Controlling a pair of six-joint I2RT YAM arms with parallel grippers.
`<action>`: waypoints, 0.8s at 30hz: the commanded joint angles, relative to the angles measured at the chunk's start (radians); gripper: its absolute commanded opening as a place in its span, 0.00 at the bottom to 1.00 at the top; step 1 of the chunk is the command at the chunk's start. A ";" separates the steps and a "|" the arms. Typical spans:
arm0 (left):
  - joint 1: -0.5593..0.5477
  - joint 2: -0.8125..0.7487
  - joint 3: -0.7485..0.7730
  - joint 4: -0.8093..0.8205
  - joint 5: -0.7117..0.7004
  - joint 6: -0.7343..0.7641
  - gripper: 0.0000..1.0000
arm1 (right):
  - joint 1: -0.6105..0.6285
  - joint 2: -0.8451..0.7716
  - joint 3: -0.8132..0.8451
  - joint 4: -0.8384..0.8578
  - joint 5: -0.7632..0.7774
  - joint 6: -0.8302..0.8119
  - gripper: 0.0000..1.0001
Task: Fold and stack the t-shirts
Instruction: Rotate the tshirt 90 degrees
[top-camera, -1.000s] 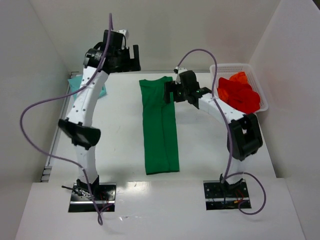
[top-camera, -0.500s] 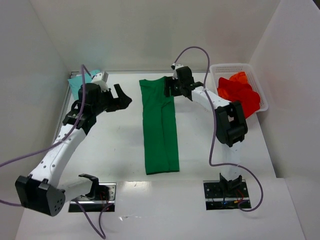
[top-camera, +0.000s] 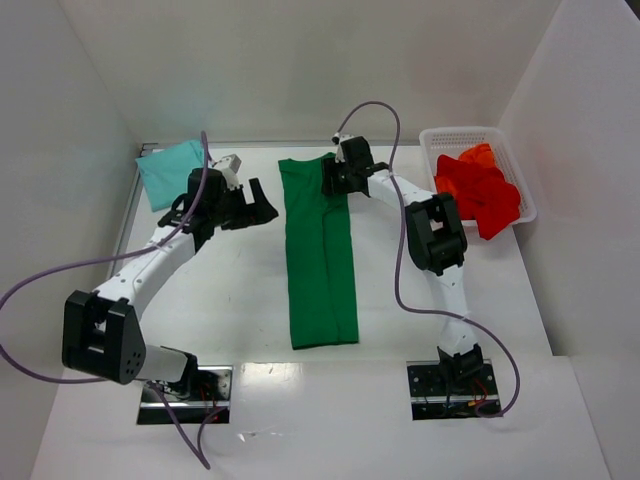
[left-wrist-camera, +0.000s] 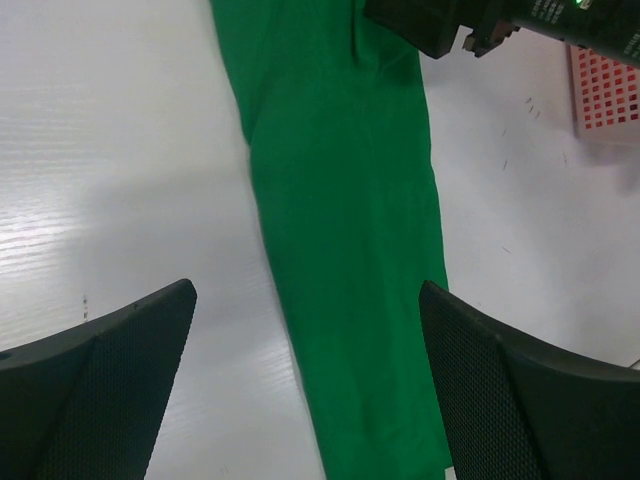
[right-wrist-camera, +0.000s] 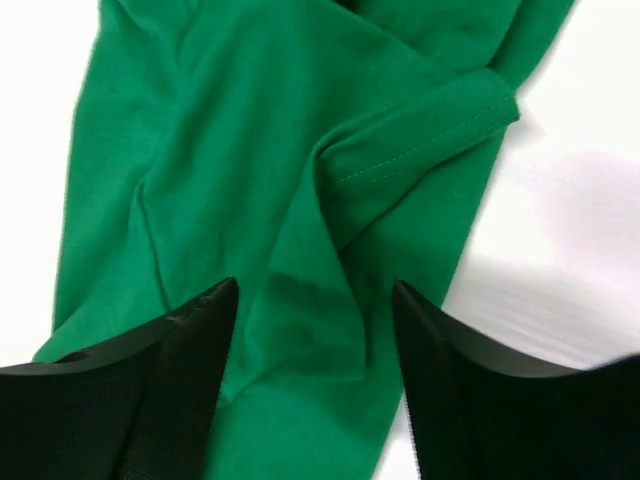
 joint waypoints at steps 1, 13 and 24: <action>0.000 0.056 0.016 0.074 0.052 0.009 1.00 | 0.004 0.027 0.088 -0.022 -0.001 -0.014 0.65; 0.000 0.134 0.025 0.093 0.098 0.024 1.00 | 0.004 0.055 0.086 -0.040 0.017 -0.029 0.17; 0.000 0.134 0.007 0.093 0.098 0.036 1.00 | 0.004 0.003 -0.017 -0.051 0.125 -0.012 0.03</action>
